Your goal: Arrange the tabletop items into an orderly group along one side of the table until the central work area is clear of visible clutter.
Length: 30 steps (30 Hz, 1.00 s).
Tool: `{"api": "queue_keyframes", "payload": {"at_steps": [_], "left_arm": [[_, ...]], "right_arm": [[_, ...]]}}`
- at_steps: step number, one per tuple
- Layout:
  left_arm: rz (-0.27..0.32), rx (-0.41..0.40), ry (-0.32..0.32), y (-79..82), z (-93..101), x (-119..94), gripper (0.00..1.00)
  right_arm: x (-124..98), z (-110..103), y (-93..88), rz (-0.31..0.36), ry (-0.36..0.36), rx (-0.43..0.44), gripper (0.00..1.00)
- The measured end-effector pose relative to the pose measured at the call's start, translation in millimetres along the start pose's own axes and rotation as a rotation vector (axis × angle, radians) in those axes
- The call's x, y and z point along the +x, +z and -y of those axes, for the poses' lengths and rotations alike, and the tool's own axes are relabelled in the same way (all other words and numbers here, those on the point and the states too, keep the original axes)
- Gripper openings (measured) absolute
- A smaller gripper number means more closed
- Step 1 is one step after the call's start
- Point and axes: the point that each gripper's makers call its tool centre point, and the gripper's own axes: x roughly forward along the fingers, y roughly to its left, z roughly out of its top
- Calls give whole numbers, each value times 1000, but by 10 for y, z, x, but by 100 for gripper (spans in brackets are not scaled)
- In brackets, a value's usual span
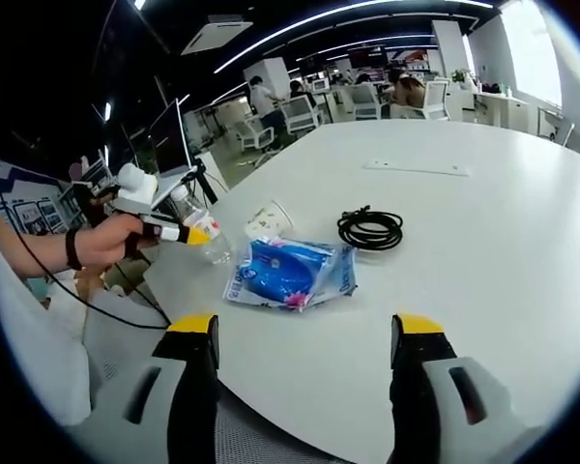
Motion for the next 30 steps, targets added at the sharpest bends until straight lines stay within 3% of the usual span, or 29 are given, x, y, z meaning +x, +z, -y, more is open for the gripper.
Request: {"api": "queue_keyframes", "payload": {"at_steps": [16,30], "left_arm": [[38,-41,33,413,-123,330,37],[67,-80,53,671,-142,479,37]], "right_arm": [[36,20,5,-17,2,1,72],[78,52,-33,-39,8,12,72]]}}
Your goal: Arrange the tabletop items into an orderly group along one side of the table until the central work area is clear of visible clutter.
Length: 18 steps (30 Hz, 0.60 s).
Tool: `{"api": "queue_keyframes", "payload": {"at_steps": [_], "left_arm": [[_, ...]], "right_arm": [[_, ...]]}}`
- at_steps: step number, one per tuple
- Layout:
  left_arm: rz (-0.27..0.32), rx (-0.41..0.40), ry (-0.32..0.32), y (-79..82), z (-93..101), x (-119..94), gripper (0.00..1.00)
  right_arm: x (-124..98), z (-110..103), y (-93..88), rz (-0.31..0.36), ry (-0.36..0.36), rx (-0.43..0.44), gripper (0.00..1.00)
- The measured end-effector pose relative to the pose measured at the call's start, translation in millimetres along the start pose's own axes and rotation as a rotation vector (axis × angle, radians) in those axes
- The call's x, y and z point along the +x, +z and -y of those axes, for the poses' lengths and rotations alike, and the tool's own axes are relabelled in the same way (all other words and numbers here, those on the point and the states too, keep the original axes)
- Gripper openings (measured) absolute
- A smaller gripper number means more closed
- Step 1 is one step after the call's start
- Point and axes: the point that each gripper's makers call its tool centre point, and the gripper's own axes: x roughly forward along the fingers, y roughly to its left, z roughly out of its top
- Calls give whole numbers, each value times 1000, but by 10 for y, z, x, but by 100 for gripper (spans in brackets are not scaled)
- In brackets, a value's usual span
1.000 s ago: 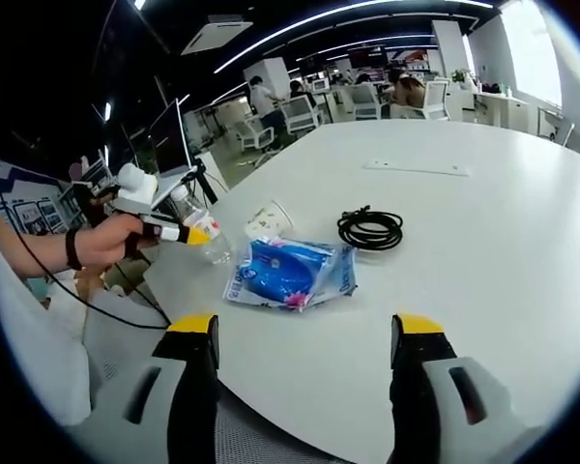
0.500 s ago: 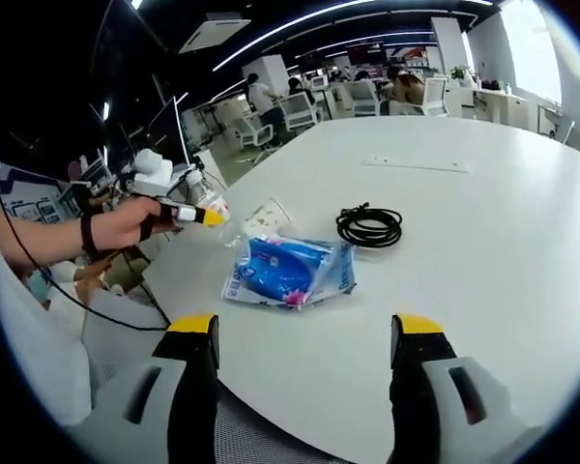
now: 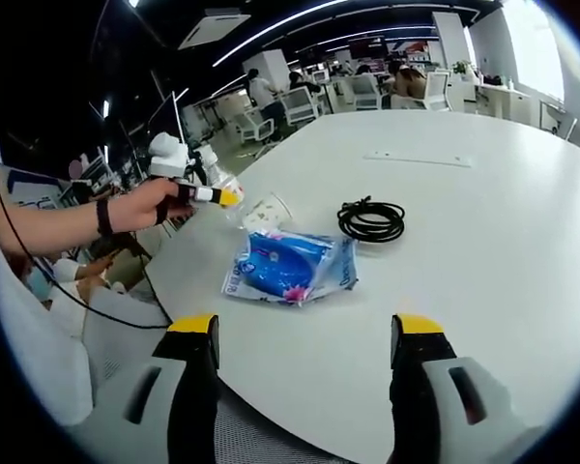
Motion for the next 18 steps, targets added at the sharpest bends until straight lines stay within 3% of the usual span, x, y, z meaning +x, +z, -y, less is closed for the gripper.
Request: {"api": "queue_keyframes", "payload": {"at_steps": [18], "left_arm": [[12,-20,5,128,-6,130,37]], "right_arm": [[24,85,9,-4,-6,16,72]]}}
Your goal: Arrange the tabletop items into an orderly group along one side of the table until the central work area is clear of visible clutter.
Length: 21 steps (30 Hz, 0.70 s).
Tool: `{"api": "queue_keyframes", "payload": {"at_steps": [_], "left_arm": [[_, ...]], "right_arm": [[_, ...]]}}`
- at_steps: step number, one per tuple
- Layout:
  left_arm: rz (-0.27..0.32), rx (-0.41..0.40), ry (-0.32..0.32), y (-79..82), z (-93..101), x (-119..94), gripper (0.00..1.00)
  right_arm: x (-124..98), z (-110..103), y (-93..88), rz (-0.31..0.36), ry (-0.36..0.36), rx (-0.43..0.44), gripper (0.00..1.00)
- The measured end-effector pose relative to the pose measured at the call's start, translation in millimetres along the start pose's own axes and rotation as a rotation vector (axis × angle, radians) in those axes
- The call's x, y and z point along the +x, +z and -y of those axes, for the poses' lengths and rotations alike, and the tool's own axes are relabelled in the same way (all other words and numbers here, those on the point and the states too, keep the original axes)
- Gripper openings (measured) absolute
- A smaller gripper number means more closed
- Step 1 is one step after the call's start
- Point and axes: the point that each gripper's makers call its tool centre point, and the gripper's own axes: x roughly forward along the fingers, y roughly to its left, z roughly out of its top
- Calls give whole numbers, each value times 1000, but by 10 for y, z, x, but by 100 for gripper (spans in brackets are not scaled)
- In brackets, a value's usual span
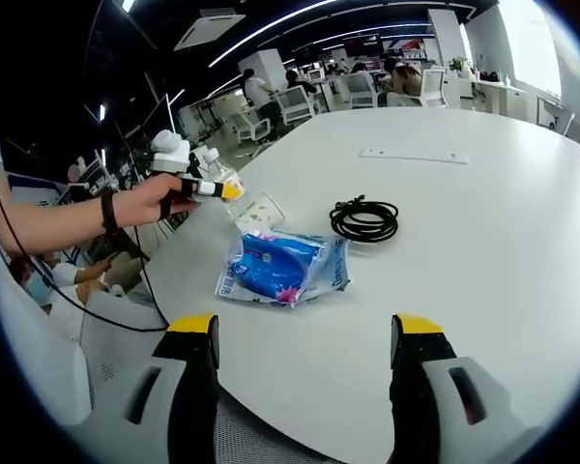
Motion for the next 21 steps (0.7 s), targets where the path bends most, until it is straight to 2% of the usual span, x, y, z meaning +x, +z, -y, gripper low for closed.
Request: {"api": "queue_keyframes", "payload": {"at_steps": [17,21], "left_arm": [[-1,-1,-27,4,1,-12,39],[1,5,-31,9,15,-31,42]], "right_arm": [[21,40,51,18,8,28,72],[23,24,71,25,10,27,72]]}}
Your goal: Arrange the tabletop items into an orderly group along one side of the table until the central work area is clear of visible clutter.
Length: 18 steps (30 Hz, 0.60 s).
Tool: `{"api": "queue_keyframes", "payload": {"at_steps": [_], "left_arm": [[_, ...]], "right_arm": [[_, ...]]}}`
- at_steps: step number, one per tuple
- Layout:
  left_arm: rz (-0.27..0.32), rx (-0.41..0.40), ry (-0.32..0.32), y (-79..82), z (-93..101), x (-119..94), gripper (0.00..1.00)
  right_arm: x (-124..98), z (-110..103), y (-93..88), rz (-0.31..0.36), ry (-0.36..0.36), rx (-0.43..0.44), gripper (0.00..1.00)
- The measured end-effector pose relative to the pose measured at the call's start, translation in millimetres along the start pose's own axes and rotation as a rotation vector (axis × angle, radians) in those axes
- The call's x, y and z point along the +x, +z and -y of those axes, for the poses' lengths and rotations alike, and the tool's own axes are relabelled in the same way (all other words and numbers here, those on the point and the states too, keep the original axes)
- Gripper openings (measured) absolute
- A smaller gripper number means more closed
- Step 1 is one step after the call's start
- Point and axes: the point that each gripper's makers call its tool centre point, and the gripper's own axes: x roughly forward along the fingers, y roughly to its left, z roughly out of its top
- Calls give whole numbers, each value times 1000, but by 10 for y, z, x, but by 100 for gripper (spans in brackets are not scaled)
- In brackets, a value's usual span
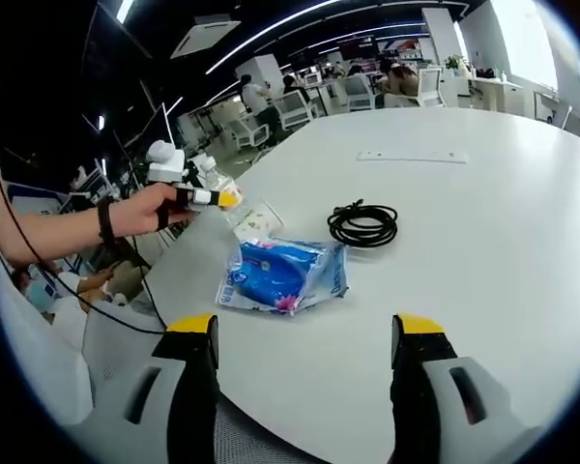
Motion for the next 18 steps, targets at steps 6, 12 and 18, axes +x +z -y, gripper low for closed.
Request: {"api": "queue_keyframes", "payload": {"at_steps": [6,12,18], "left_arm": [[-8,-1,-22,-27,40,-53,45],[3,-6,-4,-27,-6,-171,45],[17,-17,7,-50,-27,-332,44]], "right_arm": [[19,-2,-3,4,9,0,72],[-15,20,38,23,15,0,72],[-57,68,88,45,16,-4,72]]}}
